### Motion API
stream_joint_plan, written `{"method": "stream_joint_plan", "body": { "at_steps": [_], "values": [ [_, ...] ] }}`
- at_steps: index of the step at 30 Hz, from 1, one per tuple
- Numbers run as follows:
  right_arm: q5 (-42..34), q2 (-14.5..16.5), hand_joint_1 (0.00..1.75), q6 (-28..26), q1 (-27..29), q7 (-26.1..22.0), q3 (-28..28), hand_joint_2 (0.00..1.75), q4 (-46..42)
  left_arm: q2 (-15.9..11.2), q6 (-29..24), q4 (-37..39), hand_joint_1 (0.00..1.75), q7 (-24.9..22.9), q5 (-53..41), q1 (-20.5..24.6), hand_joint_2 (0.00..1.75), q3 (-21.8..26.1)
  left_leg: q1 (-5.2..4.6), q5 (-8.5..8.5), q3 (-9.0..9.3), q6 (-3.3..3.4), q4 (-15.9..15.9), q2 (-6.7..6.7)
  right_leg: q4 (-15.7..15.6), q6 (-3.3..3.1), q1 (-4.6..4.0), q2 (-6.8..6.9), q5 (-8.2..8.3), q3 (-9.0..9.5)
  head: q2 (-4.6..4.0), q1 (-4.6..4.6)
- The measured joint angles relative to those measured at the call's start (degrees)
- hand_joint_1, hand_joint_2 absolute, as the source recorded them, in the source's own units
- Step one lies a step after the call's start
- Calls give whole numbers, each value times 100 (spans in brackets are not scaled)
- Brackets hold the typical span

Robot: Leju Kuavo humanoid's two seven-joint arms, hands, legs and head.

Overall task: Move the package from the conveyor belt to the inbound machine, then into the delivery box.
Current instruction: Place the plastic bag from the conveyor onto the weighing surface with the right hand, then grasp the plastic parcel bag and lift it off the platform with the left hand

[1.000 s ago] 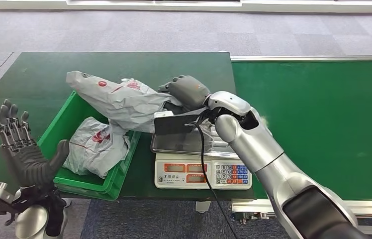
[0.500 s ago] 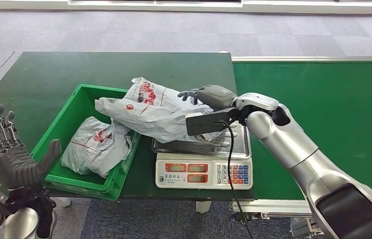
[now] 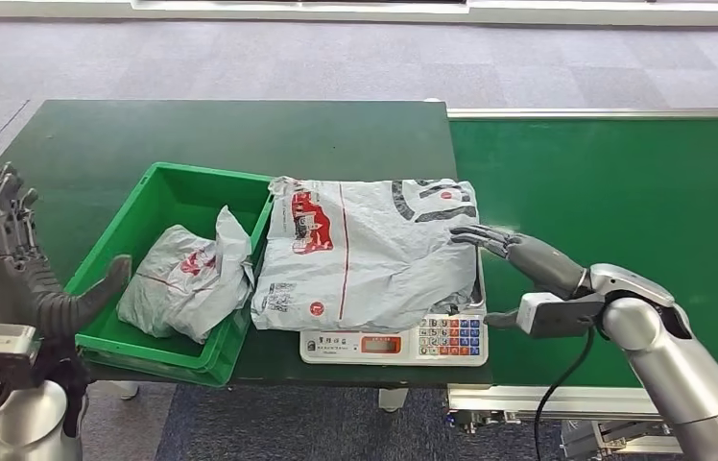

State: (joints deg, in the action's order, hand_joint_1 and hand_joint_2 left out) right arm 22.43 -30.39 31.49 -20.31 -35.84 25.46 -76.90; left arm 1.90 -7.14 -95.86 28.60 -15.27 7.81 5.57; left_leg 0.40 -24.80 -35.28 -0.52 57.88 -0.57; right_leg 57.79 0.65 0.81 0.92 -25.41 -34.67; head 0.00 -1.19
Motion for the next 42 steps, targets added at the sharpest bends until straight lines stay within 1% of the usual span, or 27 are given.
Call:
{"method": "stream_joint_plan", "body": {
  "at_steps": [2, 5, 6, 9, 12, 14, 15, 17, 19, 22, 25, 27, 28, 29, 31, 32, 33, 35, 36, 38, 39, 40, 42],
  "values": [
    [-35, 177, 0, 45, 208, -156, -418, 175, -20, -23, 40, 157, 0, -183, -256, 176, 175, -166, 0, 0, 4, -1, -1, 18, 0, -2, 0, -15, 4, -3, 0, 0],
    [-307, 488, 0, 62, 380, -197, -876, 175, -22, -41, 56, 344, 0, -413, -582, 365, 175, -423, 0, 3, 10, -3, 0, 32, 0, -3, 0, -28, 9, -7, 0, -1],
    [-529, 633, 0, 44, 427, -166, -1041, 175, -22, -44, 72, 427, 0, -522, -762, 441, 175, -521, 0, 5, 11, -4, 0, 32, 0, -3, 0, -29, 9, -7, 0, -1],
    [-1204, 1194, 0, -58, 552, -3, -1628, 175, -26, -52, 139, 826, 0, -875, -1358, 753, 175, -944, 0, 11, 11, -3, 1, 27, 0, -4, -1, -22, 10, -4, 0, -1],
    [-1527, 1681, 0, -179, 698, 36, -2056, 175, -71, -28, 336, 1307, 0, -1234, -1782, 1113, 175, -1395, 1, 13, 12, -4, 1, 27, 0, -5, -1, -22, 10, -4, 0, -2],
    [-1720, 1992, 0, -288, 827, -67, -2290, 175, -170, 19, 543, 1741, 0, -1529, -2080, 1425, 175, -1683, 0, 14, 11, -3, 1, 27, 0, -4, 0, -23, 11, -5, 0, -2],
    [-1781, 2153, 0, -434, 891, -154, -2399, 175, -252, 57, 649, 1998, 0, -1669, -2236, 1594, 175, -1831, 0, 14, 10, -3, 1, 27, 0, -4, 1, -22, 11, -5, 0, -1],
    [-1788, 2459, 0, -927, 994, -290, -2599, 175, -482, 159, 807, 2550, 0, -1866, -2512, 1937, 175, -2107, 0, 14, 9, -3, 1, 27, 1, -4, 3, -22, 11, -5, 0, 0],
    [-1744, 2714, 0, -1381, 1063, -315, -2755, 175, -745, 254, 868, 3088, 0, -1950, -2690, 2222, 175, -2331, 0, 13, 9, -3, 1, 34, 1, -4, 4, -32, 13, -6, 0, 1],
    [-1727, 2935, 0, -1550, 1145, -292, -2887, 175, -1022, 349, 867, 3632, 0, -1961, -2751, 2472, 175, -2517, 0, 11, 10, -3, 1, 51, 1, -2, 5, -52, 17, -12, 0, 1],
    [-1729, 3052, 0, -1577, 1191, -291, -2964, 175, -1146, 387, 864, 3910, 0, -1962, -2763, 2597, 175, -2595, -1, 10, 10, -3, 1, 54, 1, -2, 5, -57, 17, -15, 0, 1],
    [-1798, 3145, 0, -1763, 1207, -309, -3029, 175, -1236, 425, 979, 4098, 0, -1978, -2782, 2699, 175, -2641, -1, 11, 9, -3, 1, 51, 1, -2, 5, -55, 17, -16, -1, -1],
    [-1858, 3214, 0, -1983, 1211, -323, -3080, 175, -1305, 456, 1121, 4257, 0, -1987, -2800, 2791, 175, -2680, -1, 12, 8, -2, 2, 48, 1, -2, 5, -50, 17, -16, -1, -1],
    [-1925, 3300, 0, -2323, 1214, -331, -3127, 175, -1404, 506, 1315, 4470, 0, -1979, -2822, 2912, 175, -2730, -1, 12, 7, -2, 2, 46, 1, -2, 5, -46, 17, -15, -1, -1],
    [-1992, 3437, 0, -3022, 1215, -296, -3183, 175, -1626, 653, 1697, 4977, 0, -1880, -2848, 3171, 175, -2844, -1, 13, 6, -1, 2, 43, 1, -1, 6, -42, 18, -13, 0, 0],
    [-2001, 3478, 0, -3285, 1217, -259, -3185, 175, -1732, 744, 1842, 5210, 0, -1801, -2850, 3287, 175, -2896, -1, 14, 6, -1, 2, 44, 1, 0, 7, -44, 19, -12, 0, 1],
    [-2002, 3505, 0, -3442, 1221, -219, -3184, 175, -1824, 851, 1962, 5433, 0, -1726, -2854, 3391, 175, -2953, -1, 14, 7, -1, 2, 46, 1, 1, 9, -46, 21, -13, 0, 1],
    [-1995, 3535, 0, -3589, 1230, -154, -3160, 175, -1960, 1075, 2155, 5818, 0, -1645, -2905, 3576, 175, -3088, -2, 13, 7, 1, 2, 47, 1, 5, 15, -49, 24, -13, 0, 1],
    [-1991, 3543, 0, -3627, 1235, -134, -3133, 175, -2005, 1193, 2235, 5993, 4, -1652, -2954, 3653, 175, -3180, -4, 13, 7, 1, 3, 46, 1, 6, 18, -49, 24, -13, 0, 1],
    [-1975, 3547, 0, -3667, 1244, -118, -3065, 175, -2056, 1397, 2338, 6257, 90, -1836, -3073, 3754, 175, -3390, -8, 11, 6, 4, 3, 45, 1, 7, 21, -48, 23, -12, 0, 1],
    [-1959, 3550, 0, -3675, 1254, -115, -3029, 175, -2080, 1489, 2367, 6364, 134, -2029, -3121, 3786, 175, -3504, -8, 10, 6, 5, 3, 44, 1, 7, 22, -48, 23, -12, 0, 1],
    [-1932, 3558, 0, -3678, 1268, -109, -2993, 175, -2108, 1561, 2387, 6456, 173, -2265, -3154, 3812, 175, -3618, -9, 9, 6, 7, 3, 44, 1, 7, 22, -48, 23, -12, 0, 1],
    [-1859, 3595, 0, -3663, 1296, -79, -2917, 175, -2154, 1668, 2404, 6611, 175, -2723, -3162, 3856, 175, -3864, -10, 8, 6, 8, 2, 45, 1, 7, 21, -48, 23, -12, 0, 1]
  ]
}}
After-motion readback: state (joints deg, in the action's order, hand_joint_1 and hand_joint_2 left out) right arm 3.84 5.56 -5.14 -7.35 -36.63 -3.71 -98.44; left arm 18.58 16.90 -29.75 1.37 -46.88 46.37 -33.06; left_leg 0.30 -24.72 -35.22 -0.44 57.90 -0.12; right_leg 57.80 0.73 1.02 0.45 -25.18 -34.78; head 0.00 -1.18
